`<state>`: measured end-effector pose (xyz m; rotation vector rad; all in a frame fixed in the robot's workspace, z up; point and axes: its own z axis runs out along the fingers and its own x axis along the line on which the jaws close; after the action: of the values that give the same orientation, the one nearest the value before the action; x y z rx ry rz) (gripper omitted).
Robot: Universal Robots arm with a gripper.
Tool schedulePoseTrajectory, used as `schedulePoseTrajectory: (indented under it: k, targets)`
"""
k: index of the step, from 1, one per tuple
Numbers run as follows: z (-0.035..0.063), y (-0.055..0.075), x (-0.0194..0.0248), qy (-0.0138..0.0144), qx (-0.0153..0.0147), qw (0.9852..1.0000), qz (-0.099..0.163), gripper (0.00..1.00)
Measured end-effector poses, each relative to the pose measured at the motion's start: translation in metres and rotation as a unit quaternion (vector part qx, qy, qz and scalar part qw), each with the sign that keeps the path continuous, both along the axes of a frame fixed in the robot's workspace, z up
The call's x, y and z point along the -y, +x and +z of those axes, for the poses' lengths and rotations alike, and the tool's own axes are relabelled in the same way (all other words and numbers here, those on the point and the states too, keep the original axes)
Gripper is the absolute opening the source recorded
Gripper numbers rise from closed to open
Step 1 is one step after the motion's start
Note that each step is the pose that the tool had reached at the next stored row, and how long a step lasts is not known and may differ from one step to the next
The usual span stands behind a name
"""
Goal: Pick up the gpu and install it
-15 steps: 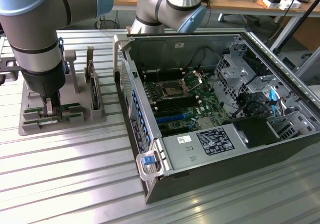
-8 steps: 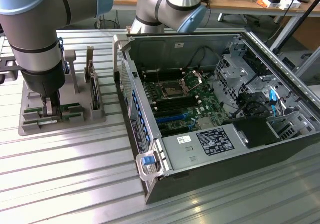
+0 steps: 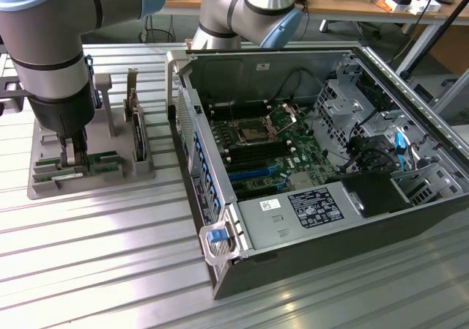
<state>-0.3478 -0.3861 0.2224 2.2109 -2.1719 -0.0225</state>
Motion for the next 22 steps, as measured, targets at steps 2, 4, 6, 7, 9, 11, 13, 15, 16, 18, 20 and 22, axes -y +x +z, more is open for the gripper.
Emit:
schedulePoseTrajectory:
  k: [2, 4, 6, 7, 9, 11, 13, 15, 16, 18, 20, 22]
  targets:
    - [0.0037, 0.000, 0.0000, 0.0000, 0.0000, 1.0000, 0.000, 0.12]
    - [0.0071, 0.000, 0.0000, 0.0000, 0.0000, 1.0000, 0.000, 0.12]
    - [0.0116, 0.000, 0.0000, 0.0001, 0.0000, 1.0000, 0.000, 0.12]
    - [0.0129, 0.000, 0.0000, 0.0001, 0.0000, 1.0000, 0.000, 0.12]
    - [0.0163, 0.000, 0.0000, 0.0003, 0.0000, 1.0000, 0.000, 0.12]
    - [0.0207, 0.000, 0.0000, 0.0006, 0.0000, 1.0000, 0.000, 0.12]
    - [0.0248, 0.000, 0.0000, 0.0012, 0.0000, 1.0000, 0.000, 0.12]
    - [0.0280, 0.000, 0.0000, 0.0017, 0.0000, 1.0000, 0.000, 0.12]
    - [0.0291, 0.000, 0.0000, 0.0019, 0.0000, 1.0000, 0.000, 0.12]
    - [0.0313, 0.000, 0.0000, 0.0023, 0.0000, 1.0000, 0.000, 0.12]
    - [0.0354, 0.000, 0.0000, 0.0030, 0.0000, 1.0000, 0.000, 0.12]
    - [0.0392, 0.000, 0.0000, 0.0036, 0.0000, 1.0000, 0.000, 0.12]
